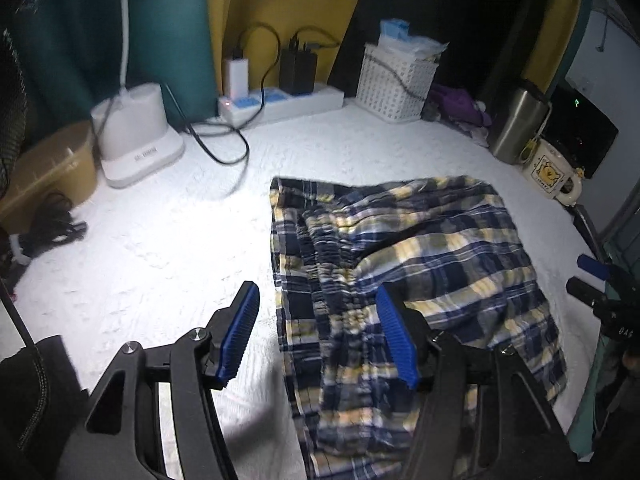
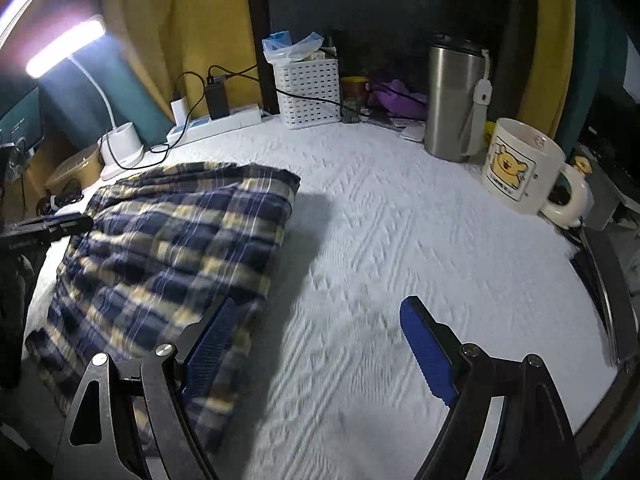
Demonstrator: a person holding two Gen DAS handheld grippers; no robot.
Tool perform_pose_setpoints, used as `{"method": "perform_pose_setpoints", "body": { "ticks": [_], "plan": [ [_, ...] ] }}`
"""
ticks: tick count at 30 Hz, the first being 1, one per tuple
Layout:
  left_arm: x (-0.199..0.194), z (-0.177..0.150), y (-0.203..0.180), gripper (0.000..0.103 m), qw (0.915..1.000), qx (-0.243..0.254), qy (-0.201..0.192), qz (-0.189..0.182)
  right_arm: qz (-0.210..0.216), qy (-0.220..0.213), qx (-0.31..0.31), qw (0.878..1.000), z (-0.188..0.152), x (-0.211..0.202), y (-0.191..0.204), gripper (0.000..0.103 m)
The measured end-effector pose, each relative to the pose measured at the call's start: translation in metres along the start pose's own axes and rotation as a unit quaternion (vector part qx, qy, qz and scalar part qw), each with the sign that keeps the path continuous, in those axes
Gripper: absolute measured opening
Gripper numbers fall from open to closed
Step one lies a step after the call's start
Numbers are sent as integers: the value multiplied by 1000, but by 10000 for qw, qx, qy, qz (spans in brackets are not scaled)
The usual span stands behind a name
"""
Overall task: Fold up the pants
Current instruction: 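Grasp the folded pants with both tools and lift them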
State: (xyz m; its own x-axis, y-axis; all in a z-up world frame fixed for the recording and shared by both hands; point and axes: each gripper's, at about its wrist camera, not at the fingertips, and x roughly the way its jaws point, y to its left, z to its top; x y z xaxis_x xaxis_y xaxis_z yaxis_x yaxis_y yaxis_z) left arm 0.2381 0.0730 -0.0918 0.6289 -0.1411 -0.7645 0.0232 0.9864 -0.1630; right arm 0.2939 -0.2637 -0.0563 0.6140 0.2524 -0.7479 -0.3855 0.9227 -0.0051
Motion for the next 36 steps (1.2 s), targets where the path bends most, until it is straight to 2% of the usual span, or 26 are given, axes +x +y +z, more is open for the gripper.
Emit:
{"method": "perform_pose_setpoints", "body": {
  "ticks": [4, 8, 11, 13, 15, 17, 19, 23, 25, 27, 30, 31, 33, 34, 36],
  "plan": [
    [13, 3, 3, 69, 10000, 43, 44, -9, 58, 25, 48, 10000, 11, 17, -3, 86],
    [29, 7, 6, 71, 9988, -127, 305, -353, 134, 25, 118, 9998, 20, 30, -5, 92],
    [35, 11, 2, 71, 9970, -161, 437, -617, 176, 75, 112, 9998, 27, 41, -4, 93],
    [38, 12, -2, 74, 9970, -83, 445, -624, 233, 91, 126, 9996, 30, 48, -4, 94],
    [40, 11, -8, 85, 9970, 104, 388, -659, 323, 113, 162, 9993, 33, 55, -3, 94],
    [44, 12, -17, 89, 9965, 384, 443, -596, 423, 172, 163, 9988, 35, 63, 0, 94],
    [45, 13, -20, 89, 9963, 473, 506, -509, 520, 229, 131, 9983, 38, 70, 5, 94],
    [46, 16, -16, 89, 9965, 273, 442, -649, 784, 331, 156, 9962, 42, 85, 14, 94],
    [46, 15, -17, 85, 9969, 281, 385, -629, 840, 380, 171, 9956, 45, 91, 18, 94],
    [45, 13, -22, 70, 9967, 367, 325, -644, 924, 386, 158, 9948, 48, 93, 21, 93],
    [45, 12, -28, 57, 9963, 529, 262, -619, 1182, 428, 1, 9921, 51, 97, 31, 92],
    [45, 11, -30, 55, 9964, 565, 241, -586, 1232, 438, -78, 9914, 52, 98, 35, 89],
    [44, 11, -30, 44, 9965, 577, 205, -574, 1308, 432, -242, 9902, 54, 100, 46, 68],
    [43, 12, -30, 40, 9964, 567, 190, -601, 1338, 428, -281, 9897, 55, 101, 50, 65],
    [39, 12, -31, 33, 9963, 553, 162, -634, 1337, 391, -394, 9895, 56, 102, 58, 48]
  ]
}}
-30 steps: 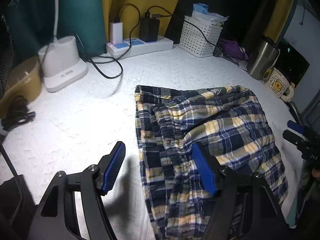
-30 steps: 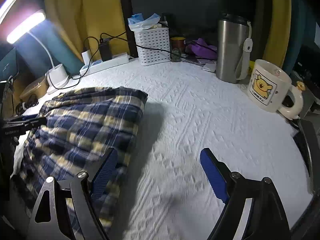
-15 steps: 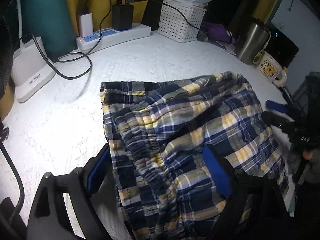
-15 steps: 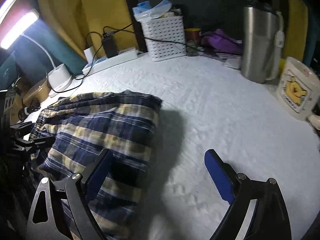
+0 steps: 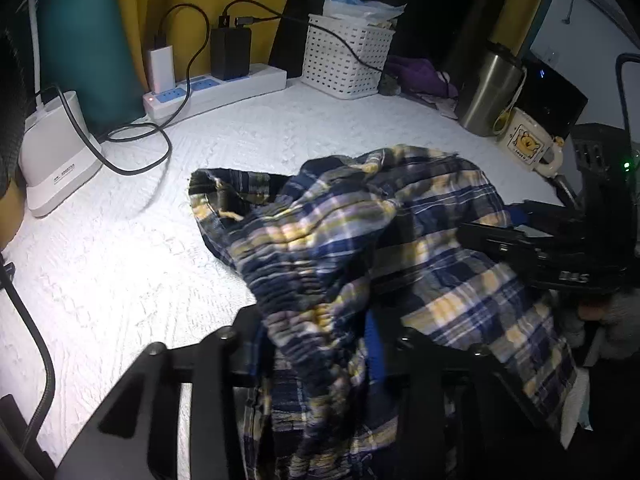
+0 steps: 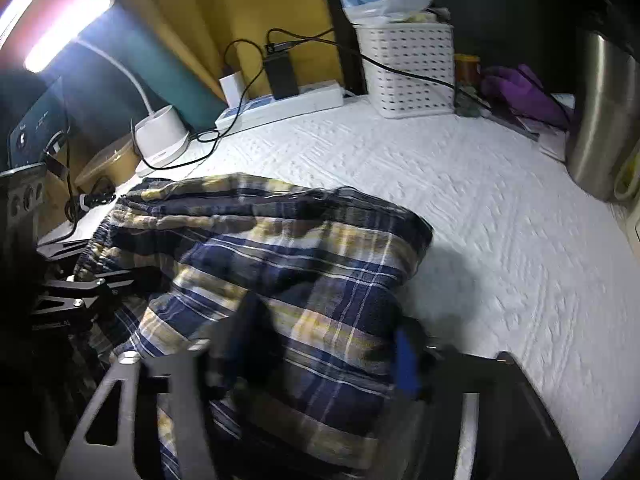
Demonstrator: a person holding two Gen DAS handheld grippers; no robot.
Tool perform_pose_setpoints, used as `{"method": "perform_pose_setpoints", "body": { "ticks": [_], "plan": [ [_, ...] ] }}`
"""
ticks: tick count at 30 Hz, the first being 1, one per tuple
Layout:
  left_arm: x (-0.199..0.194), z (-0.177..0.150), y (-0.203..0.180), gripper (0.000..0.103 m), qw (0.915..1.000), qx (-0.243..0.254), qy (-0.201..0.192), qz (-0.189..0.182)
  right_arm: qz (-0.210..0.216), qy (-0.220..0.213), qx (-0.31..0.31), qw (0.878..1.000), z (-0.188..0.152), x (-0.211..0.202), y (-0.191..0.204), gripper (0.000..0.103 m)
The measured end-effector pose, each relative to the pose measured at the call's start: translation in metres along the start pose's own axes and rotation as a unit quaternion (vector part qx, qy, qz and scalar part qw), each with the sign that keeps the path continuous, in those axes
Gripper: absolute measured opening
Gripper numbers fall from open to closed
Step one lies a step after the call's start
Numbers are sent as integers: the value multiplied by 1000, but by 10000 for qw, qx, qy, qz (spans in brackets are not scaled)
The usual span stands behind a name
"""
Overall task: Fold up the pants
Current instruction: 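Grasp the folded pants with both tools and lift them, then carry the folded pants with both tools toward the bed corner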
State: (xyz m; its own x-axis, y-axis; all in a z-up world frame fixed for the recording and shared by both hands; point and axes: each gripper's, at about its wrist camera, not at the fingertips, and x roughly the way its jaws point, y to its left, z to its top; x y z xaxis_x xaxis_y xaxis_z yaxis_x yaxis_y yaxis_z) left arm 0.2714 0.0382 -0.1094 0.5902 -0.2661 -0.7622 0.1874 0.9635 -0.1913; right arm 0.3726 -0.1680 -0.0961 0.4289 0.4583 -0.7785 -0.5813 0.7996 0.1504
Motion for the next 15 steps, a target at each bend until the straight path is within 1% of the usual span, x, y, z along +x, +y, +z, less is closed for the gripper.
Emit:
{"method": "perform_pose_setpoints", "body": {
  "ticks": [1, 2, 3, 6, 8, 12, 15],
  "plan": [
    [-2, 0, -1, 32, 10000, 13, -21, 2, -4, -20, -23, 10000, 0, 0, 1, 45],
    [-4, 0, -3, 30, 10000, 41, -61, 19, -26, -55, -47, 10000, 0, -1, 3, 36],
    [-6, 0, -5, 30, 9999, 61, -92, 34, -44, -83, -82, 9999, 0, -4, 4, 30],
    [-17, 0, -11, 28, 9996, 123, -234, 62, -120, -242, -135, 9995, 0, -15, 9, 22],
    [-29, 0, -16, 28, 9991, 167, -388, 63, -192, -386, -198, 9989, 1, -26, 13, 20],
    [-56, 0, -26, 28, 9972, 247, -699, 39, -314, -794, -362, 9957, 2, -54, 26, 20],
    [-76, -3, -31, 28, 9951, 287, -942, 87, -388, -1095, -450, 9922, 2, -78, 36, 20]
  ]
}}
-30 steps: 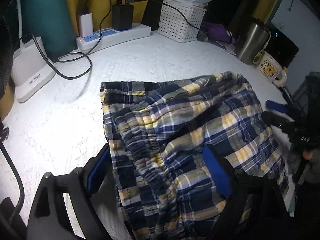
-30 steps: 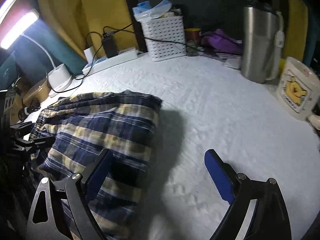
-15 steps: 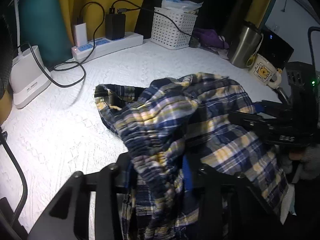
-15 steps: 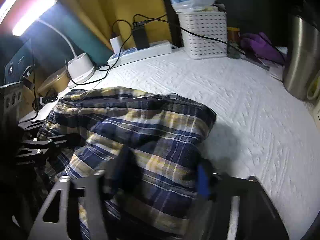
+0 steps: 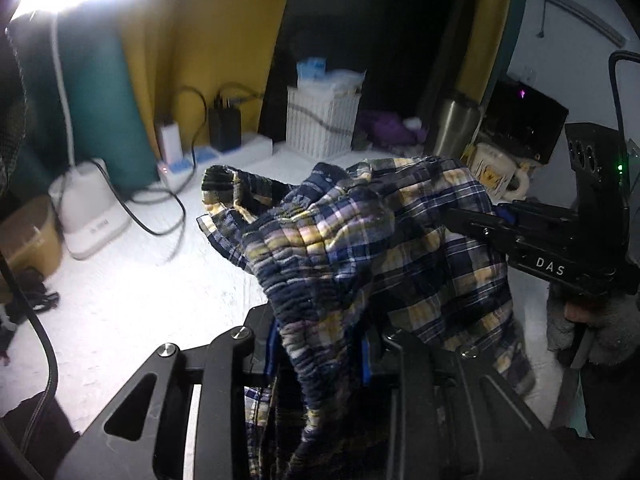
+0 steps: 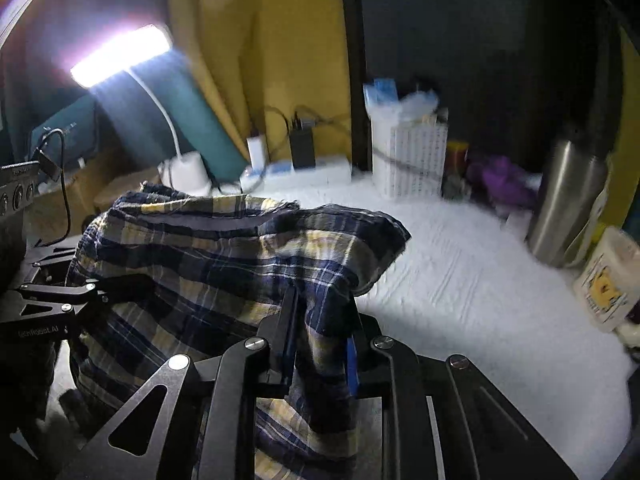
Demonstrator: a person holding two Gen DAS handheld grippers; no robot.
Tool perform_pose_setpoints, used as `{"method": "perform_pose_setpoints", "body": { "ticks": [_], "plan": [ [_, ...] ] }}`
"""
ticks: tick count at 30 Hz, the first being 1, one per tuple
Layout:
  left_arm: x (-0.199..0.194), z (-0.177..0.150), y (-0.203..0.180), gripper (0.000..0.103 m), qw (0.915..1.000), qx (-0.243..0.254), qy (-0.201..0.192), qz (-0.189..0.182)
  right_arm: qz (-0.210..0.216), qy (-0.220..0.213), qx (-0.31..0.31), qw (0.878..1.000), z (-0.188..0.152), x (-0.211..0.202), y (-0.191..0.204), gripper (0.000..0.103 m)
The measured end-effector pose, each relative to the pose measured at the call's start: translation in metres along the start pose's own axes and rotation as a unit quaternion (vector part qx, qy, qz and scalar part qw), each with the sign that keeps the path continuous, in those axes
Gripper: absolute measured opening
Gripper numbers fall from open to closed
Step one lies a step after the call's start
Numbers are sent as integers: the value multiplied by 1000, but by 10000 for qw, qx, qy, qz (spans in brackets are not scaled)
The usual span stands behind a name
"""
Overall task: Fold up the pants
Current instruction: 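Carry the folded pants with both tools toward the bed corner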
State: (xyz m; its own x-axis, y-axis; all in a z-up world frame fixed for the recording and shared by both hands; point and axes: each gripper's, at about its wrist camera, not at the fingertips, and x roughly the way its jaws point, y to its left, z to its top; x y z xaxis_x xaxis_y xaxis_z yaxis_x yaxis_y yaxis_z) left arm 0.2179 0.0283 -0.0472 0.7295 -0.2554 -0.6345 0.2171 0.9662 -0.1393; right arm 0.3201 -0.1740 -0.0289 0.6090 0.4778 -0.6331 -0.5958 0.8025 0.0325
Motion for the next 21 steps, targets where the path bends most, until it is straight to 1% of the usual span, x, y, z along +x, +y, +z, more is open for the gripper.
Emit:
{"method": "perform_pose_setpoints", "body": {
  "ticks": [4, 11, 15, 21],
  "plan": [
    [-33, 0, -8, 28, 9993, 70, -346, 116, -62, -422, -104, 9990, 5, -34, 12, 20],
    [-88, -3, -18, 28, 9957, 155, -855, 310, -123, -995, -346, 9944, 12, -86, 42, 20],
    [-117, -8, -16, 28, 9931, 103, -1091, 411, -103, -1193, -525, 9914, 13, -111, 63, 20],
    [-170, -19, -13, 28, 9863, 86, -1521, 632, 31, -1596, -769, 9842, 16, -150, 101, 20]
  ]
}}
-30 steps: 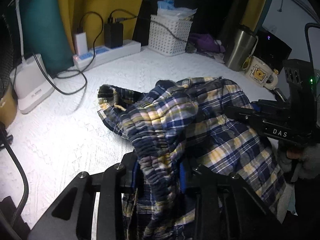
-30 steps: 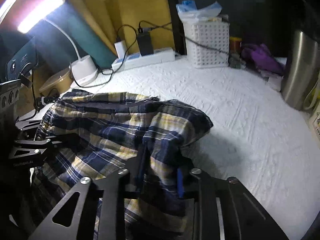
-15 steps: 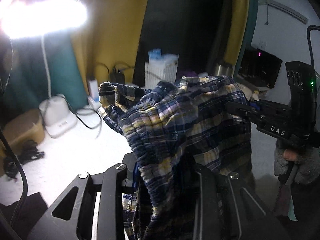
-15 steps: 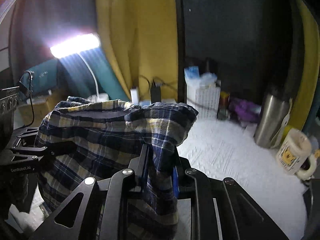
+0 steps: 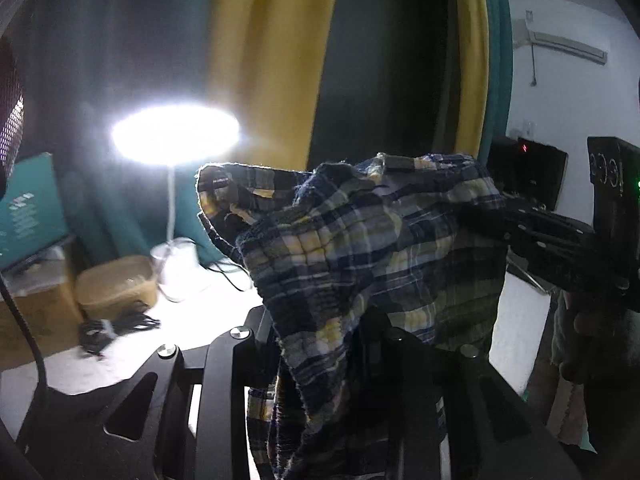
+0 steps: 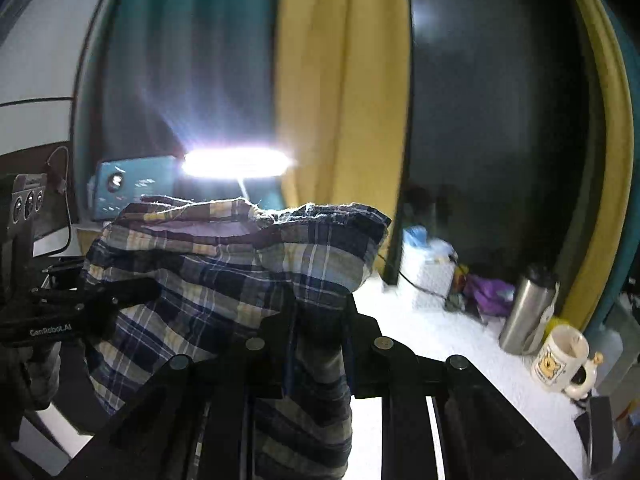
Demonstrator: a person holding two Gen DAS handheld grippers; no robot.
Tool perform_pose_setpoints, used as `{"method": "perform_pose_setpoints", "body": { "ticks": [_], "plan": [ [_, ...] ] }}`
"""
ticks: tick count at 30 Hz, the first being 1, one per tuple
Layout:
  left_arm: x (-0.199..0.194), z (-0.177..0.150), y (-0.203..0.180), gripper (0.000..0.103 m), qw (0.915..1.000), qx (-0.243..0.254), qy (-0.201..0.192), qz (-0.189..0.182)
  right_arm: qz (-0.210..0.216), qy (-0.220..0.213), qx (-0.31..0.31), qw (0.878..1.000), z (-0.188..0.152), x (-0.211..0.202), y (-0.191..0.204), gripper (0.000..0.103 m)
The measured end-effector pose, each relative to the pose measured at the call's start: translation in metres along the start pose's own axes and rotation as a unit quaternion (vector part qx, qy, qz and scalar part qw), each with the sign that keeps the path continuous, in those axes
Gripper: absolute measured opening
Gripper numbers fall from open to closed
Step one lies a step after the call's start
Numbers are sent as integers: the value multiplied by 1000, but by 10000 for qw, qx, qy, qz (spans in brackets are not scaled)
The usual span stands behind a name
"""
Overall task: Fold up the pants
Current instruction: 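Carry the folded pants with both tools toward the bed corner, then lower the pants onto the bed corner and open both tools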
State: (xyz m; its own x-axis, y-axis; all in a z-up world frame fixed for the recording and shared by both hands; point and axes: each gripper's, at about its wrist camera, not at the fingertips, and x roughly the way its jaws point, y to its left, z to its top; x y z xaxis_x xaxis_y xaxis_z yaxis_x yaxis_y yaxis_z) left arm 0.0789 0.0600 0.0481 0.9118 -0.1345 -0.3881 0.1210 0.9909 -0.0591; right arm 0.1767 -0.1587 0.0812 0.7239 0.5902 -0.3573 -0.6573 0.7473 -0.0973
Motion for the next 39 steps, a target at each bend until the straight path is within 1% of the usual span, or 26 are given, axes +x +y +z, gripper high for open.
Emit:
{"method": "perform_pose_setpoints", "body": {
  "ticks": [4, 8, 11, 15, 19, 21, 23, 25, 28, 29, 30, 31, 32, 33, 34, 35, 36, 37, 38, 39],
  "plan": [
    [-36, 0, 10, 28, 9994, -29, -227, 249, 181, -251, -153, 9994, 10, -21, 33, 20],
    [-64, -3, 22, 28, 9981, -2, -346, 500, 387, -437, -212, 9981, 15, -32, 60, 20],
    [-81, -7, 33, 28, 9969, 4, -343, 712, 569, -442, -237, 9971, 16, -31, 82, 20],
    [-90, -20, 52, 28, 9958, -103, -201, 884, 777, -290, -210, 9963, 12, -20, 102, 20],
    [-80, -36, 75, 28, 9947, -287, 61, 983, 931, 32, -121, 9956, 2, 4, 116, 20],
    [-68, -45, 89, 28, 9940, -392, 250, 986, 952, 237, -59, 9952, -6, 21, 123, 20],
    [-53, -59, 102, 28, 9926, -469, 493, 1008, 915, 432, -31, 9949, -15, 40, 126, 20],
    [-38, -66, 112, 28, 9911, -526, 671, 1018, 863, 611, 37, 9944, -25, 60, 124, 20],
    [-4, -78, 128, 30, 9862, -539, 1149, 1063, 716, 973, 133, 9926, -37, 91, 119, 20],
    [11, -83, 135, 32, 9827, -558, 1349, 1143, 608, 1138, 173, 9915, -43, 106, 112, 20],
    [19, -86, 139, 39, 9797, -584, 1475, 1223, 555, 1230, 199, 9907, -48, 112, 110, 20],
    [26, -90, 143, 43, 9768, -607, 1581, 1310, 521, 1316, 221, 9897, -52, 116, 108, 20],
    [33, -93, 150, 52, 9732, -681, 1674, 1423, 498, 1404, 236, 9886, -56, 122, 106, 20],
    [35, -93, 154, 59, 9718, -767, 1693, 1449, 480, 1473, 246, 9876, -58, 126, 103, 20],
    [35, -92, 159, 61, 9711, -864, 1684, 1457, 463, 1526, 258, 9869, -60, 127, 103, 20],
    [34, -91, 164, 66, 9703, -957, 1635, 1505, 439, 1588, 264, 9860, -62, 131, 100, 20],
    [34, -91, 169, 71, 9698, -989, 1594, 1561, 390, 1650, 272, 9852, -64, 134, 97, 20],
    [32, -89, 171, 73, 9694, -1001, 1548, 1621, 336, 1696, 283, 9845, -65, 137, 94, 21],
    [30, -87, 173, 76, 9686, -1020, 1480, 1716, 302, 1767, 332, 9833, -70, 143, 88, 28],
    [29, -83, 175, 76, 9679, -1044, 1440, 1774, 301, 1814, 379, 9822, -72, 146, 84, 57]
  ]
}}
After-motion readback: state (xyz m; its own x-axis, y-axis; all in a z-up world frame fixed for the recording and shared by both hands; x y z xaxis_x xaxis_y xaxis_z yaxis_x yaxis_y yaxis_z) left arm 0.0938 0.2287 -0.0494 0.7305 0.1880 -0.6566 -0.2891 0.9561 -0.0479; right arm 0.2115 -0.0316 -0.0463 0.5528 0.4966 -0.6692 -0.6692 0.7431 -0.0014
